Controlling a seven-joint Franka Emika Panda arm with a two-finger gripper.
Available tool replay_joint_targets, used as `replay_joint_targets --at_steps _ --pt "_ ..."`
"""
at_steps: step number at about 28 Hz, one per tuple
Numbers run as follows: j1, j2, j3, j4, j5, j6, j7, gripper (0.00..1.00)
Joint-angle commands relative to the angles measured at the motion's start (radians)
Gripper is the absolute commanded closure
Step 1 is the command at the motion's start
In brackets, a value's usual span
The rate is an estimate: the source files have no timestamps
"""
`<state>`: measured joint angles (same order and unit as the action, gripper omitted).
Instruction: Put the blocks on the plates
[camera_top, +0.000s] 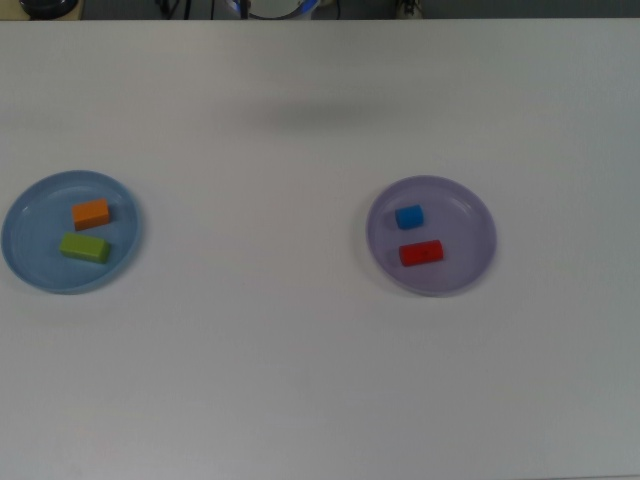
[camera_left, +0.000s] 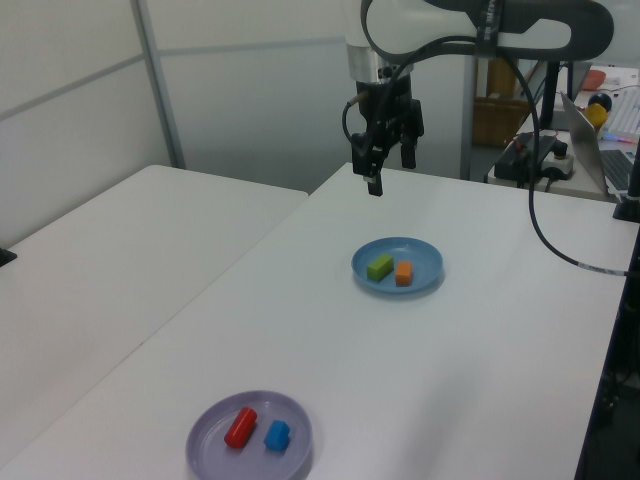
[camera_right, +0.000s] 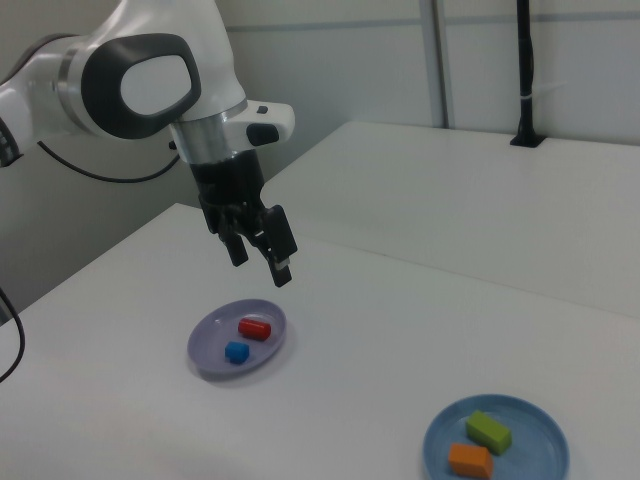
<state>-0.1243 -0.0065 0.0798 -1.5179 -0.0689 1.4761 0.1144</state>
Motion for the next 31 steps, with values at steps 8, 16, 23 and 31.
replay_joint_targets --at_steps 8,16,23,31 --pt "0.0 0.005 -0.015 0.013 0.0 0.056 0.045 0.0" --pt "0.003 0.005 -0.002 0.015 0.001 0.056 0.047 0.0" --pt "0.011 0.005 0.0 0.013 0.001 0.052 0.053 0.0" --pt "0.011 0.008 -0.005 0.013 0.037 0.058 0.087 0.0"
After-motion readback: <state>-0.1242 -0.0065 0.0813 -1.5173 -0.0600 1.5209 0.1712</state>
